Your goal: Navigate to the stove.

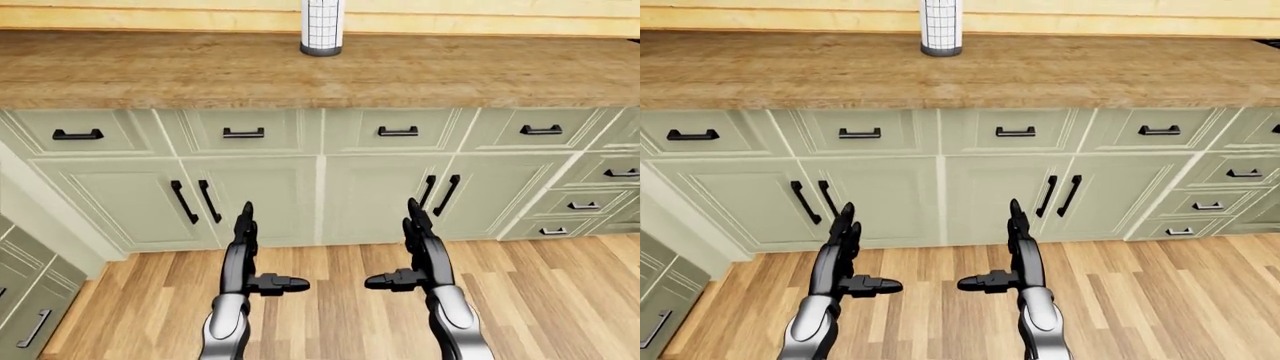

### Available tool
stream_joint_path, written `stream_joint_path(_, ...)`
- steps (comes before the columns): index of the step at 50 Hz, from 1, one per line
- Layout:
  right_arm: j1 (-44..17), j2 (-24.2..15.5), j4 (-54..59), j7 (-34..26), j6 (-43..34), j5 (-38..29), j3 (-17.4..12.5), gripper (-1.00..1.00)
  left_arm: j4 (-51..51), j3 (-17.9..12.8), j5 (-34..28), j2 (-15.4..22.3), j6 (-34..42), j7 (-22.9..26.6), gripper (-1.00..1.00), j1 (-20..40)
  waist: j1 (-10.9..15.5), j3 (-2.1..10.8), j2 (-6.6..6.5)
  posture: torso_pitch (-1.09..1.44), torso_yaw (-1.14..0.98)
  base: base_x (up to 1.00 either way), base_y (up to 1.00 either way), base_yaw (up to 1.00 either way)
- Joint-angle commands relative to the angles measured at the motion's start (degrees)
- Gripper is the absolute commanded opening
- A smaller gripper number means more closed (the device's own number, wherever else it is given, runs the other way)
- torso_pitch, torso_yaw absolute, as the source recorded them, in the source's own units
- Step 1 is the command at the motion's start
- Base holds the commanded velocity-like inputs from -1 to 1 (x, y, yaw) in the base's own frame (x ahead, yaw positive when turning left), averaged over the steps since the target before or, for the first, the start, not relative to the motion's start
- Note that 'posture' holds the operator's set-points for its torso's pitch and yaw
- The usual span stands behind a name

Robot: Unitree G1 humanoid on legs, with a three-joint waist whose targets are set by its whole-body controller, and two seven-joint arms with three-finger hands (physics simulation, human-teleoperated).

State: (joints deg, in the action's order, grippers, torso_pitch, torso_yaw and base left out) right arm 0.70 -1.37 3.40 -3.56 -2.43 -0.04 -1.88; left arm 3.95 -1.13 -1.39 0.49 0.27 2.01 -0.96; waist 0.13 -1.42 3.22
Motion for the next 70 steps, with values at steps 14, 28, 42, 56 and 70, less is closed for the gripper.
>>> stream_joint_path(14, -0.48, 0.32, -2.76, 0.01, 1.59, 0.00, 0.39, 1.00, -2.47, -0.45, 0.07, 0.57, -1.46, 0.07, 1.00, 0.75, 0.86, -0.19, -6.97, 0.00, 0.00, 0.00, -0.48, 0.00)
stream_joint_path(28, -0.54, 0.30, -2.53, 0.01, 1.68, -0.08, 0.37, 1.00, -2.46, -0.45, 0.08, 0.57, -1.46, 0.08, 1.00, 0.75, 0.38, 0.91, -0.46, 0.00, 0.00, 0.00, -0.48, 0.00)
stream_joint_path(42, -0.40, 0.37, -3.02, 0.06, 1.26, -0.21, 0.50, 1.00, -2.47, -0.45, 0.09, 0.56, -1.45, 0.08, 1.00, 0.75, 1.69, -0.41, -6.34, 0.00, 0.00, 0.00, -0.48, 0.00)
stream_joint_path(56, -0.35, 0.36, -3.00, 0.04, 1.28, -0.22, 0.47, 1.00, -2.46, -0.45, 0.09, 0.57, -1.47, 0.09, 1.00, 0.75, 0.21, 0.48, -0.51, 0.00, 0.00, 0.00, -0.48, 0.00)
stream_joint_path(70, -0.36, 0.36, -2.98, 0.04, 1.31, -0.22, 0.46, 1.00, -2.46, -0.45, 0.11, 0.56, -1.46, 0.10, 1.00, 0.75, 1.15, 0.01, -7.00, 0.00, 0.00, 0.00, -0.48, 0.00)
